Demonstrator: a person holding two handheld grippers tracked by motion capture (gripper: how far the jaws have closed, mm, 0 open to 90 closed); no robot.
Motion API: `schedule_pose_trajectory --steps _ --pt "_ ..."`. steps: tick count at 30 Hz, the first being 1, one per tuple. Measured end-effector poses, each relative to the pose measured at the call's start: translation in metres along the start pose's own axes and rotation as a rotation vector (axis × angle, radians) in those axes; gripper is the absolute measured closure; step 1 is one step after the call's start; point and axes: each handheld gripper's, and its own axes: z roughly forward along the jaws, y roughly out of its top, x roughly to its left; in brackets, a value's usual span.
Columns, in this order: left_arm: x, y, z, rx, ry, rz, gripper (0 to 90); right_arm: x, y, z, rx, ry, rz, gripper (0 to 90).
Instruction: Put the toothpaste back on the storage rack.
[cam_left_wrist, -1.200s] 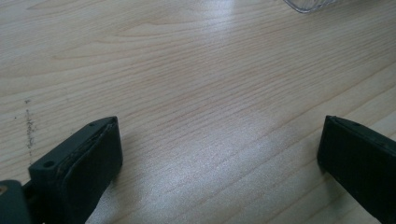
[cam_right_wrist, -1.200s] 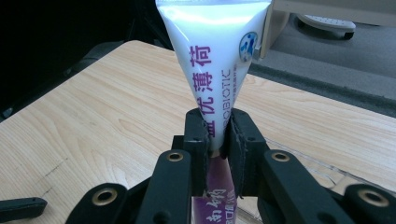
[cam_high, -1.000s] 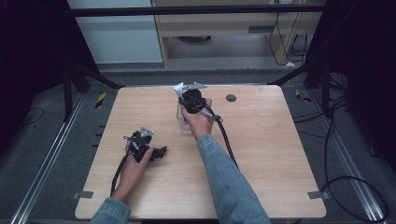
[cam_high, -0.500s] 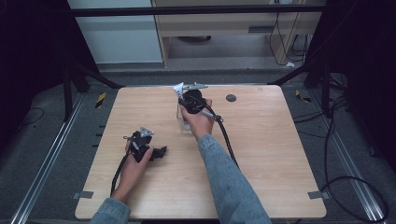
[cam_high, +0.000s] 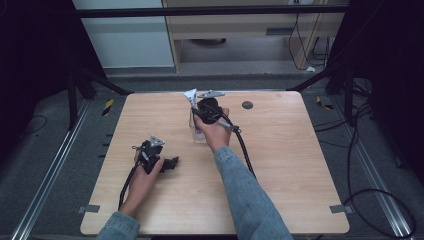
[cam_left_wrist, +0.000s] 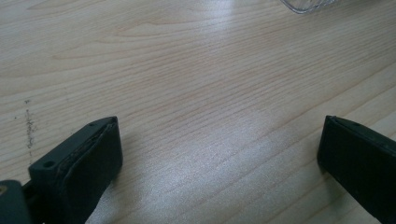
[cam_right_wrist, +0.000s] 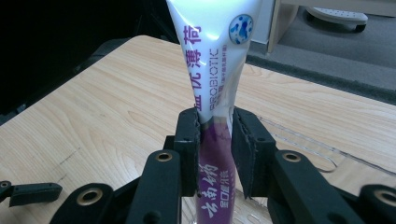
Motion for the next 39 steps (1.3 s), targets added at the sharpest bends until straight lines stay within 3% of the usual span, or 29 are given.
schedule_pose_trajectory --steps 39 --pt "0.0 0.0 0.0 0.0 0.0 0.0 0.0 -0.02 0.0 -0.052 -0.01 -0.012 -0.011 71.5"
